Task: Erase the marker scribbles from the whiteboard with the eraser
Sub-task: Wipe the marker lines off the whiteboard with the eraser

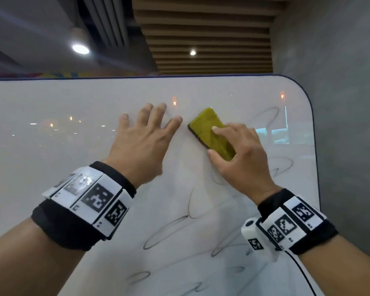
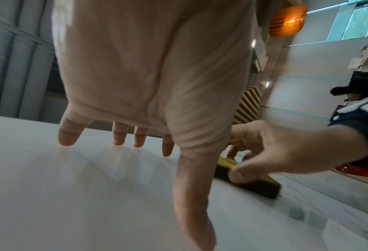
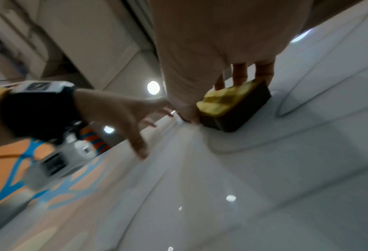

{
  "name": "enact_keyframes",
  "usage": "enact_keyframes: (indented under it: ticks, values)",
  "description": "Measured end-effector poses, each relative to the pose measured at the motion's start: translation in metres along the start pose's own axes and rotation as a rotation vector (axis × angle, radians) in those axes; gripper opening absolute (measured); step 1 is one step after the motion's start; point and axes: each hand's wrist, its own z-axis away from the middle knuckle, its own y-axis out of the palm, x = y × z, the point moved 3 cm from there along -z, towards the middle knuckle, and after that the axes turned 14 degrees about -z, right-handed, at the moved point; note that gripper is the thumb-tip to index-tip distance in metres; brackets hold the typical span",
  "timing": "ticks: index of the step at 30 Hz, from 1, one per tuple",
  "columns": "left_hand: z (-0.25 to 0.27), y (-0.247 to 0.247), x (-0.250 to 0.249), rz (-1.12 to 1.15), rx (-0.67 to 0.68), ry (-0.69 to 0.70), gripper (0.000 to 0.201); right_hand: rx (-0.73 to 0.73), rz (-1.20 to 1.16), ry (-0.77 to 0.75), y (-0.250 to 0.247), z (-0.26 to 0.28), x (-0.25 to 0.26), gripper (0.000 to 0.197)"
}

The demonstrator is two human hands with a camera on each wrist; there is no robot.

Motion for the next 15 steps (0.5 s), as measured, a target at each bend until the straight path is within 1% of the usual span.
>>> enact_keyframes:
  ticks: [2,3,4,7,8,9,12,13,14,15]
  values:
    - [-0.001,-0.001,0.0,0.011,0.005,0.006,0.108,-0.079,0.006,0.078,-0.002,-0.001,-0.003,0.043]
    - [-0.002,-0.003,-0.001,0.021,0.0,0.013,0.105,-0.074,0.01,0.073,0.0,0.002,-0.001,0.044]
    - [-0.003,-0.005,-0.003,0.033,-0.011,0.024,0.101,-0.037,0.005,0.041,0.002,0.007,0.003,0.044]
    - [-0.011,-0.012,-0.013,0.066,-0.048,0.082,0.088,0.17,0.031,-0.117,-0.001,0.017,0.004,0.044]
    - [-0.013,-0.014,-0.017,0.077,-0.051,0.094,0.087,0.186,0.058,-0.131,-0.007,0.015,-0.002,0.044]
    - [-0.016,-0.015,-0.02,0.084,-0.049,0.096,0.089,0.152,0.075,-0.102,-0.014,0.011,-0.011,0.044]
    - [-0.022,-0.02,-0.028,0.06,-0.041,0.067,0.104,-0.06,0.054,0.117,-0.032,-0.001,-0.032,0.044]
    - [-0.023,-0.021,-0.029,0.046,-0.034,0.056,0.107,-0.089,0.062,0.145,-0.032,-0.001,-0.031,0.044]
    - [-0.025,-0.022,-0.031,0.035,-0.029,0.047,0.109,-0.083,0.076,0.133,-0.029,0.002,-0.027,0.044]
    - [-0.026,-0.024,-0.032,0.027,-0.024,0.038,0.11,-0.043,0.074,0.088,-0.024,0.008,-0.022,0.044]
